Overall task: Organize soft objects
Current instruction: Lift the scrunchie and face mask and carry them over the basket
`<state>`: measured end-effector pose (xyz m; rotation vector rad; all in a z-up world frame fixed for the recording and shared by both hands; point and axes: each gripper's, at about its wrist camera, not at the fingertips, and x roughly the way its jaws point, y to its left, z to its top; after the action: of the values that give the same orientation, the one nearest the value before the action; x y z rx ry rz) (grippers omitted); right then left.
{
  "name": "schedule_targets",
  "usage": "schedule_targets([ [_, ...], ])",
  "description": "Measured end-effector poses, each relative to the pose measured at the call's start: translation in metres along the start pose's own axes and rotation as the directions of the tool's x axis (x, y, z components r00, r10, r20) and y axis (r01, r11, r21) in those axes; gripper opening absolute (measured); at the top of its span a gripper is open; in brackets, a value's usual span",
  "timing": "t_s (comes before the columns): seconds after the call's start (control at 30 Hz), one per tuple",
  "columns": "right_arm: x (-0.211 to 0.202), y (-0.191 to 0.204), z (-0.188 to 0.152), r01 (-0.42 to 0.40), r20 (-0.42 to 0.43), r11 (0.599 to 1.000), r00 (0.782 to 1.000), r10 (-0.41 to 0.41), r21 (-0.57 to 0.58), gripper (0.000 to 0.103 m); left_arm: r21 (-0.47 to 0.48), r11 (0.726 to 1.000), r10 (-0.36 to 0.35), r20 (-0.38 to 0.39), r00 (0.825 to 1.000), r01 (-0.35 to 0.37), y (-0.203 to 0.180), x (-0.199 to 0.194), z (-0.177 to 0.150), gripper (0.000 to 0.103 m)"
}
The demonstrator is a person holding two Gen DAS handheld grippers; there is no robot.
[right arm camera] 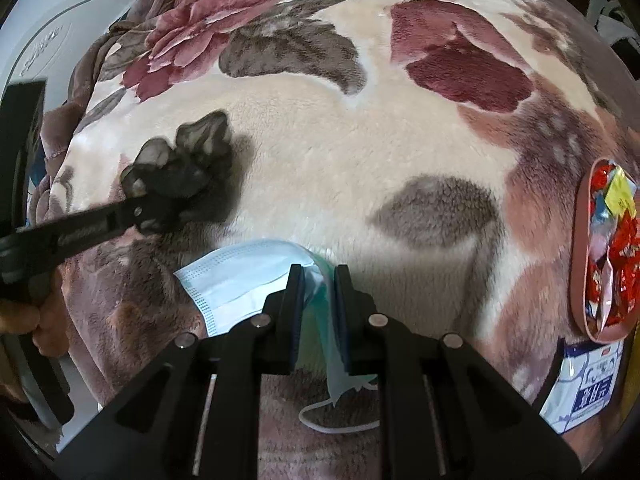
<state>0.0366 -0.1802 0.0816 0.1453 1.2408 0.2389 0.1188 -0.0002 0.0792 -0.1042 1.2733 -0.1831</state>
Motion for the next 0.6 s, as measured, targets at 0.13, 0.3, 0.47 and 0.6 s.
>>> schedule_targets([
  [0.13, -0.003, 0.0, -0.003, 0.0, 0.006, 1.0, 1.0, 0.0, 0.006, 0.015, -0.017, 1.0, 0.008, 0.0, 1.0, -0.008, 0.013, -0.009, -0.017, 0.004],
  [0.3, -0.007, 0.004, -0.006, -0.009, 0.013, 1.0, 1.0, 0.009, 0.013, 0.015, -0.037, 0.999, 0.019, 0.001, 1.0, -0.019, 0.025, -0.018, -0.032, 0.004],
  [0.47, -0.018, 0.011, -0.01, -0.017, 0.033, 1.0, 0.999, 0.016, 0.008, 0.015, -0.039, 0.999, 0.028, 0.018, 0.999, -0.028, 0.028, -0.032, -0.044, 0.004],
  [0.6, -0.031, 0.015, -0.012, -0.016, 0.058, 1.0, 0.998, 0.015, 0.004, 0.015, -0.038, 0.999, 0.03, 0.04, 0.999, -0.028, 0.027, -0.047, -0.049, 0.004],
])
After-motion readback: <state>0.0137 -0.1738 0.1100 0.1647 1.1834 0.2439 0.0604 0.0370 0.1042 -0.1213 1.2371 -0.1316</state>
